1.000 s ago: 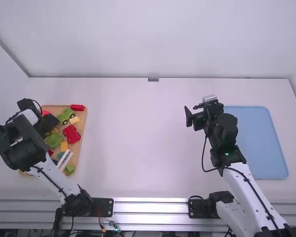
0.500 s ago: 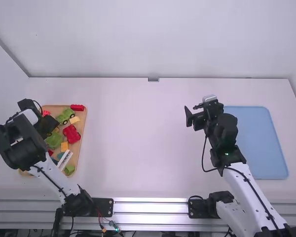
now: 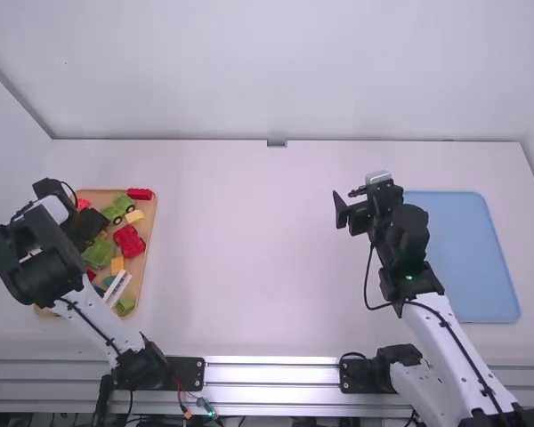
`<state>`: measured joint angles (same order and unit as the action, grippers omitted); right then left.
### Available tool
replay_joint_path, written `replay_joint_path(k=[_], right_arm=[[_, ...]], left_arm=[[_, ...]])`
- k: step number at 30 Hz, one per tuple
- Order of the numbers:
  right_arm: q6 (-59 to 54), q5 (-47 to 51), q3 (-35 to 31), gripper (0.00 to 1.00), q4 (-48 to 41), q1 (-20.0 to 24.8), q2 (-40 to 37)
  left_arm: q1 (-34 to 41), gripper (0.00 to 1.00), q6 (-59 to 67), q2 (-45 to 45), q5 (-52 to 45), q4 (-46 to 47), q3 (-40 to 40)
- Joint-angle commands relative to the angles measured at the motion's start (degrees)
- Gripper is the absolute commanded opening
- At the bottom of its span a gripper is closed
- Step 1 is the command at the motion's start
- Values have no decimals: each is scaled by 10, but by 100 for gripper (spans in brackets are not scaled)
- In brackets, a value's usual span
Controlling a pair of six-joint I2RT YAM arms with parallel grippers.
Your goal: Assemble lego blocks to make yellow taxi
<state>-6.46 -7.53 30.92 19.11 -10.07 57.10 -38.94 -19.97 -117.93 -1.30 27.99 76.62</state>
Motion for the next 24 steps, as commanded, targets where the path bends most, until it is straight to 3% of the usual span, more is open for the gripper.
replay_joint_path(k=[1,3,7,12,19,24], right_arm=[[1,-1,21,99,2,-2,1],[1,-1,21,99,2,0,1],[1,-1,21,99,0,0,1],[1,-1,21,99,0,-2,1],[2,-1,21,99,-1,-3,1],[2,-2,21,99,-2,-1,1]], left_arm=[[7,75,-12,-14,-24,13,-9],[7,72,-12,-14,-23,12,-9],[7,55,-12,-14,-23,10,-9],[7,54,40,-12,-30,0,-8],[7,38,51,16,27,108,77],[8,15,113,60,-31,191,145]])
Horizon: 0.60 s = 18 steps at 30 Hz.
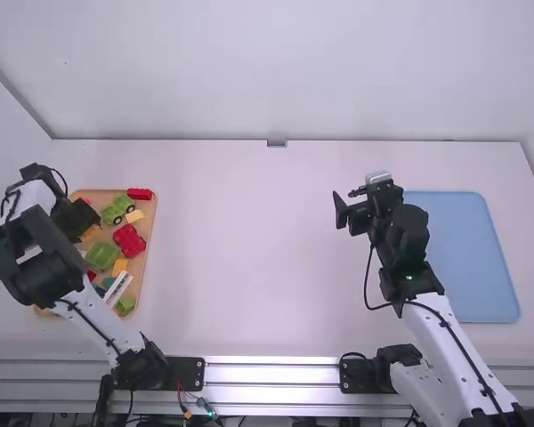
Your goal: Assemble lego blocks to make yellow taxi
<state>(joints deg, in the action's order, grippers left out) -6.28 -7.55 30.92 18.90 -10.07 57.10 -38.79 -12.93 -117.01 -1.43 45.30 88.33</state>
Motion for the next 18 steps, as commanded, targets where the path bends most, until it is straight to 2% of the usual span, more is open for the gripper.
replay_joint_path(k=[1,6,10,15,16,17,18], right_arm=[[0,-2,21,99,0,-2,1],[11,-1,21,99,0,-1,1],[19,-1,21,99,2,-1,0],[19,-1,21,99,-10,-2,-24],[20,-1,21,99,-19,-1,-37],[20,-1,21,99,-19,-1,-37],[19,-1,21,99,-28,-1,-47]], left_arm=[[8,14,47,57,-35,21,29],[40,14,119,120,-75,35,5],[110,14,209,179,-82,32,-43],[269,11,377,241,-82,-30,-126],[323,11,425,258,-82,-50,-156],[323,11,425,258,-82,-50,-156],[359,9,461,267,-86,-60,-175]])
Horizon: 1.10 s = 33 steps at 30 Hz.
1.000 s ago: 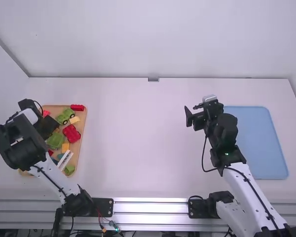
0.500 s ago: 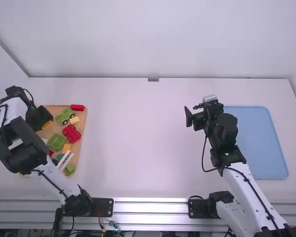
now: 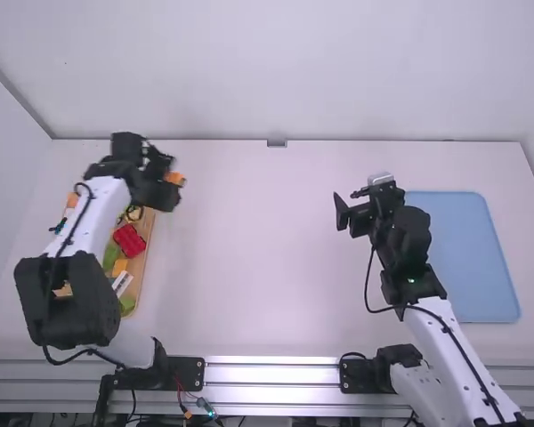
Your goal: Assemble lego blocks to make yellow taxi
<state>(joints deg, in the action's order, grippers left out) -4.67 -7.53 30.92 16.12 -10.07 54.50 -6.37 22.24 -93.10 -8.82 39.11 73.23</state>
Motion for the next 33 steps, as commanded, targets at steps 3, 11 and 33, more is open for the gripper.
replay_joint_path(k=[3,11,33], right_arm=[[3,-1,21,99,-31,-1,-55],[1,-1,21,99,-99,-1,-125],[1,-2,21,99,-116,-2,-146]], left_arm=[[126,2,216,40,-61,3,-61],[314,1,262,-16,11,-37,-83],[382,12,325,-175,9,-103,-80]])
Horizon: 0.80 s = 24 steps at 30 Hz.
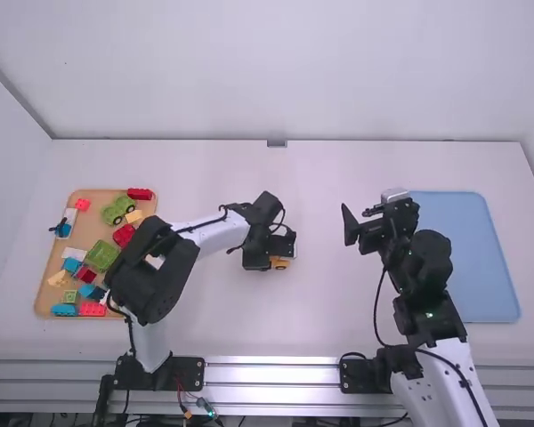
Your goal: Assemble lego blocks to make yellow taxi
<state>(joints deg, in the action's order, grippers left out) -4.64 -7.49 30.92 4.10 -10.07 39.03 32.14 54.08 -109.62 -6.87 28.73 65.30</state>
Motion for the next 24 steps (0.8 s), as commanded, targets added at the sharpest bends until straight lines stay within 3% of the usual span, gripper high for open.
replay_joint_path(k=[1,4,6,7,11,18,24], right_arm=[[1,-2,21,99,7,-1,13],[2,-2,21,99,17,-1,26],[3,-2,21,99,24,-1,34],[3,-2,21,99,26,-1,35],[3,-2,21,99,36,-1,44],[3,-2,21,99,38,-1,44],[3,-2,21,99,38,-1,44]], left_arm=[[-3,14,7,-11,-11,1,-1],[-2,32,8,-11,-10,3,-1],[-2,88,8,-11,-10,4,-1],[-2,99,9,-11,-10,3,-1],[-2,99,6,-10,5,3,3],[-17,99,4,7,-45,116,95],[-114,99,-54,33,-93,169,169]])
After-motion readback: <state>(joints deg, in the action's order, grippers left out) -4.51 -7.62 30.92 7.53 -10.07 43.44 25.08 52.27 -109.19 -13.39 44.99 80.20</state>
